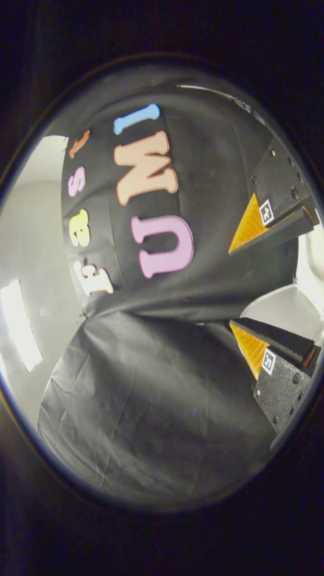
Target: Open the toilet lid.
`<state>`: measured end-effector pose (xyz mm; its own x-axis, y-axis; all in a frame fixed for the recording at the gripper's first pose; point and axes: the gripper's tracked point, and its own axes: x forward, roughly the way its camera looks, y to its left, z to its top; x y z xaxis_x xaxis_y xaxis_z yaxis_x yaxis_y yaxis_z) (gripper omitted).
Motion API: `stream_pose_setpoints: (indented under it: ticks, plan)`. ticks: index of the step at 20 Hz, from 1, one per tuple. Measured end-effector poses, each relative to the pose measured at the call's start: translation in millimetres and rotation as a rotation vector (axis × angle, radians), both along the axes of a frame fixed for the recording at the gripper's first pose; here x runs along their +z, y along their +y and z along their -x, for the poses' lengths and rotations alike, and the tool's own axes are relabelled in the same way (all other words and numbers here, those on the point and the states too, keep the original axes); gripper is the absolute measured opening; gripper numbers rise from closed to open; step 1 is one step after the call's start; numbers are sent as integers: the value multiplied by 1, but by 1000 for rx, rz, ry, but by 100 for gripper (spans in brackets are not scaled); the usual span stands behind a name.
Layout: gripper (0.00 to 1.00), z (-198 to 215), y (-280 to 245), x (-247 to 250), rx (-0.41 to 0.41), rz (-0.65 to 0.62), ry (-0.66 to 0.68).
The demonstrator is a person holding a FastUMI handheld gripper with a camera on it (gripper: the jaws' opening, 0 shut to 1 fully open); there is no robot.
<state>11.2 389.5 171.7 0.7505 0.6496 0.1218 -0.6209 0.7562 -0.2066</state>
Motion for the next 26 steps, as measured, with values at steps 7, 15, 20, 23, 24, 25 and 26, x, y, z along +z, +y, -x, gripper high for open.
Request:
stream_pose_setpoints:
  ticks: [7,15,20,23,24,25,26]
  plan:
    - [83,-22,-108,11,-127,-19,-52]
    - [82,-18,-194,10,-143,45,-75]
    - [81,-29,-262,2,-226,67,-14]
    - [81,-33,-296,0,-260,83,-23]
    - [81,-35,-307,0,-274,92,-27]
    - [81,-36,-318,-4,-282,103,-23]
    - [81,-38,-329,-6,-288,117,-22]
